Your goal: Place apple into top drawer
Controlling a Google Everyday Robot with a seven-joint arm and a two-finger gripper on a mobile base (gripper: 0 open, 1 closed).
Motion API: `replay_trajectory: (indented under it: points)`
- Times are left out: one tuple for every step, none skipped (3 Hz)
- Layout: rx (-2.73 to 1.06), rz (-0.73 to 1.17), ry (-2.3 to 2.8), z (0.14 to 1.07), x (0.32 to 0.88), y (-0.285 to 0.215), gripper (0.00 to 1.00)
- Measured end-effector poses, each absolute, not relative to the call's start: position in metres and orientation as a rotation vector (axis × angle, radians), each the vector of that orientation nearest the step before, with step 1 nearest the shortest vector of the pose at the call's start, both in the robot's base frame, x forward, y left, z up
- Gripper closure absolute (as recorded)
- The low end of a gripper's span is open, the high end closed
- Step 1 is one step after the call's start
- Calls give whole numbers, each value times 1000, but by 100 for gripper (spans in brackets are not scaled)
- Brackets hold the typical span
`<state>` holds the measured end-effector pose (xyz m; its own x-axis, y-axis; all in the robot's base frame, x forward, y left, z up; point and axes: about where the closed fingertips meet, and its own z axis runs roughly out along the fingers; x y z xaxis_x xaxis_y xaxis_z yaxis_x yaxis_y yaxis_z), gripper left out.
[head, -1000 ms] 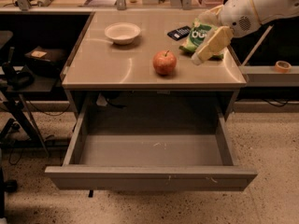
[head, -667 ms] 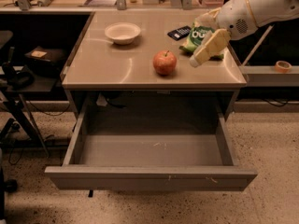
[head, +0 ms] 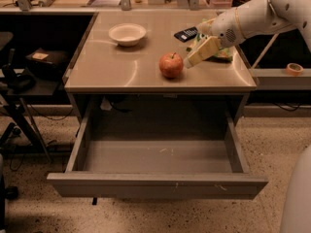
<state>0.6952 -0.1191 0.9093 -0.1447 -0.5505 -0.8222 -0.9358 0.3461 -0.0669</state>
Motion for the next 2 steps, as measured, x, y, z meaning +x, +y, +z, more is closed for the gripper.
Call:
replay_trajectory:
  points:
    - [-1312, 612, 1815, 909, 695, -119, 0]
    - [-1315, 684, 1801, 889, 705, -100, 0]
